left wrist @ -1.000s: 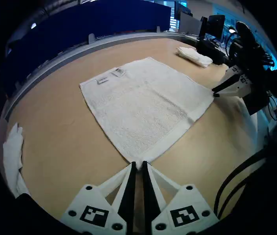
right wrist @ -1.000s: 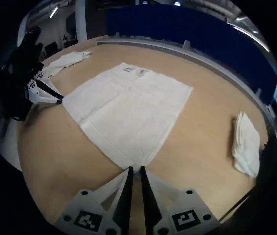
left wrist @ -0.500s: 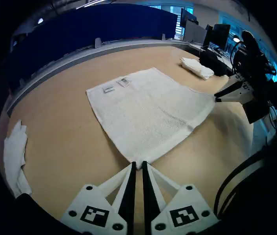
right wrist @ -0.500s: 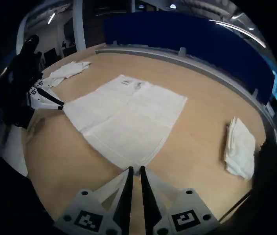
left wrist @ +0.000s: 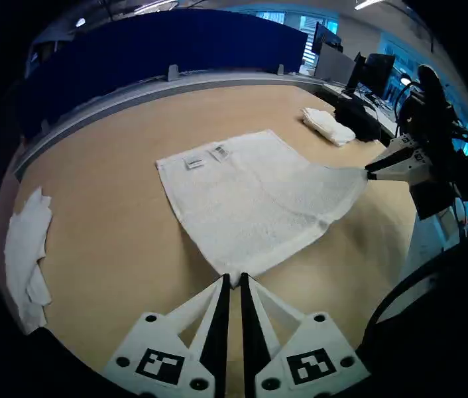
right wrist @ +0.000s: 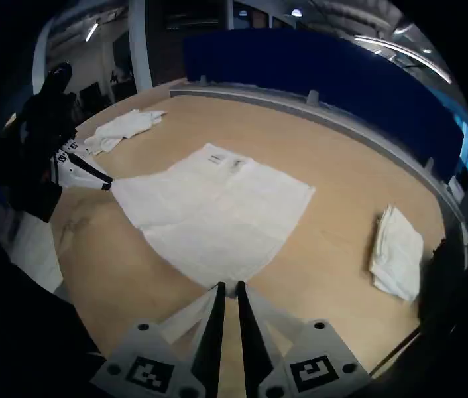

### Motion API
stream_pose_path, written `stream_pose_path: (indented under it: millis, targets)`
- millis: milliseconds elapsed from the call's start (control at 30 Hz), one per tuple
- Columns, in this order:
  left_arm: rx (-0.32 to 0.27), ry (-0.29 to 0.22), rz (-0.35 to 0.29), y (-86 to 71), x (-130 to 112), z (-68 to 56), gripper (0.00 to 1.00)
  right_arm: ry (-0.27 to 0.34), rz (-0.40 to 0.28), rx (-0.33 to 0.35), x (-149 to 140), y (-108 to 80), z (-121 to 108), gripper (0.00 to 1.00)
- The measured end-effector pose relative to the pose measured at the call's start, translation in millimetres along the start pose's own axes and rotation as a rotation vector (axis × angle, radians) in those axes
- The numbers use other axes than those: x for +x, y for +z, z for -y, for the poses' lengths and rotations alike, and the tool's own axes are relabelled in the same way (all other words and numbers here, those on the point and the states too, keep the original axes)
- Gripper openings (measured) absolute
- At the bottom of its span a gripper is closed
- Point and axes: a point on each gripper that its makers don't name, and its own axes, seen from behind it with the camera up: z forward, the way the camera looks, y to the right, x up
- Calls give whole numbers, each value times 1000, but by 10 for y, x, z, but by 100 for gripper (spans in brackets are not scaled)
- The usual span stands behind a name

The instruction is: Fold towel

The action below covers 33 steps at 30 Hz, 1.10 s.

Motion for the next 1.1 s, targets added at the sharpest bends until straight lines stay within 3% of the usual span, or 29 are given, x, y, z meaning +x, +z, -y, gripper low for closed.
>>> stream_pose_path:
  millis: [467, 867, 1100]
  targets:
    - [-11, -63, -12, -417, 129, -145, 11, 29, -32, 11, 206, -374, 112, 14]
    - [-13, -85, -15, -504, 120, -195, 11, 41, -43, 12, 265, -425, 146, 13]
    - [-9, -110, -18, -499, 187, -139, 11, 42, -51, 10, 341, -401, 112, 13]
